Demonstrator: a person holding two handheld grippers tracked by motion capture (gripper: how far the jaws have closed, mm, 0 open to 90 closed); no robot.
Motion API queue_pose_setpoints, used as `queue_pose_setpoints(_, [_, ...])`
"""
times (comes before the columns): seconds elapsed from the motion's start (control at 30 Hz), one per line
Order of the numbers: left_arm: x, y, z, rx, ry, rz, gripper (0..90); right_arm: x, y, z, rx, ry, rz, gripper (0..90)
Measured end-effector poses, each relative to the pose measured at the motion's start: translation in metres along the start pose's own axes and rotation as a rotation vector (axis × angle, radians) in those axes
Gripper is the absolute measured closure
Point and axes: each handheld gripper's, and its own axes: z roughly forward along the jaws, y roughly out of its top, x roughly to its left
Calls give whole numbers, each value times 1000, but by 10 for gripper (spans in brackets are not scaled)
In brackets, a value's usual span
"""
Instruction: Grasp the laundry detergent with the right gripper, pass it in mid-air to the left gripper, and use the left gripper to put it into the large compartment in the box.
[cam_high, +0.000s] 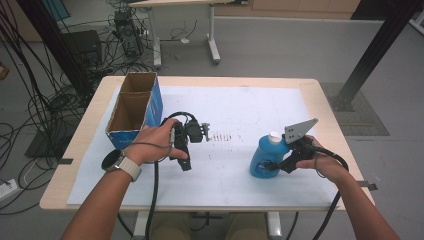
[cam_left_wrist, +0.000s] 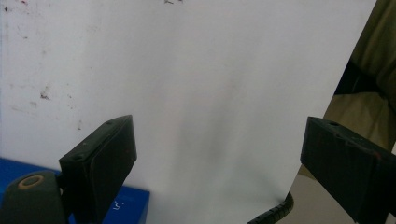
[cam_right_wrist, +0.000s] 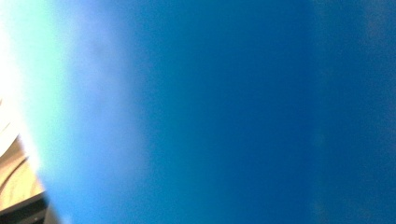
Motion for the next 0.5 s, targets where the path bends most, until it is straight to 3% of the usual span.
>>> queue_pose_setpoints(0.5, [0, 0, 0, 2, 1, -4, 109, 0, -1, 3, -11, 5, -11, 305])
